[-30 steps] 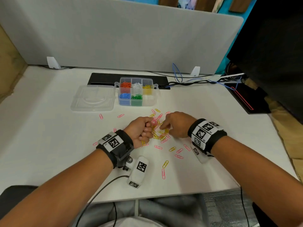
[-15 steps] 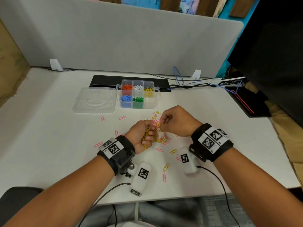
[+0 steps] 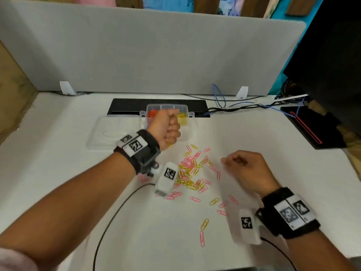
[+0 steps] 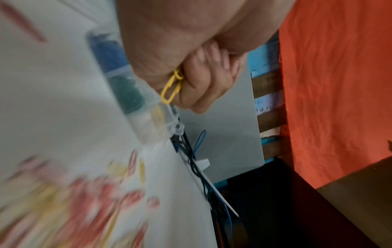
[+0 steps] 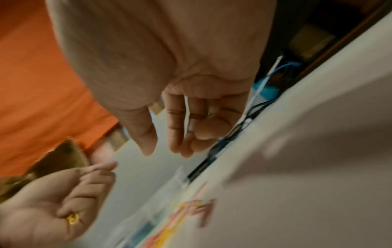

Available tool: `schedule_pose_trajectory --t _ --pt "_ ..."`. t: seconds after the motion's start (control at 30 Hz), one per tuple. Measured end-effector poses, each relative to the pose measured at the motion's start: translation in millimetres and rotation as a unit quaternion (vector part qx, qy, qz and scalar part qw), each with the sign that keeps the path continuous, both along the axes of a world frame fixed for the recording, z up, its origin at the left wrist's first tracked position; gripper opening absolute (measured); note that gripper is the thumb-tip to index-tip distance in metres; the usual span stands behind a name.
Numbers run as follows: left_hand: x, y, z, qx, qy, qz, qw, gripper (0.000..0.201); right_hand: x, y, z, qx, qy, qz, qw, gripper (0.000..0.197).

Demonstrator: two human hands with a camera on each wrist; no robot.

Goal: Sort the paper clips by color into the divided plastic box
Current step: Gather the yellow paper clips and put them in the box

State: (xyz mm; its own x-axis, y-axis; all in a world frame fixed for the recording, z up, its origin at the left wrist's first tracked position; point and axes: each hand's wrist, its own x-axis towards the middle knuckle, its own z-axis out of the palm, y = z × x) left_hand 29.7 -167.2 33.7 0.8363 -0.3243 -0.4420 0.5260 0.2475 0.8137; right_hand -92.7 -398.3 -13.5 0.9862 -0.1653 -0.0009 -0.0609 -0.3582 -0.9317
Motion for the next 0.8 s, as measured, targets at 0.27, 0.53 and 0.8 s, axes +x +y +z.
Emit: schedule_pose_trajectory --t 0.27,0.53,0.8 --pt "95 -42 21 0.038 -0.053 0.126 0.99 0.04 11 -35 -17 0.004 0.167 0.023 0.986 0.018" --pt "131 -66 0 0.048 -0.047 0.177 0.982 0.038 15 -36 -25 -0.033 0.13 0.028 0.991 0.021" --pt "133 -65 -13 0.076 -0.045 0.193 0.977 0.028 17 -39 -29 -0.026 0.12 0.028 0.992 0.017"
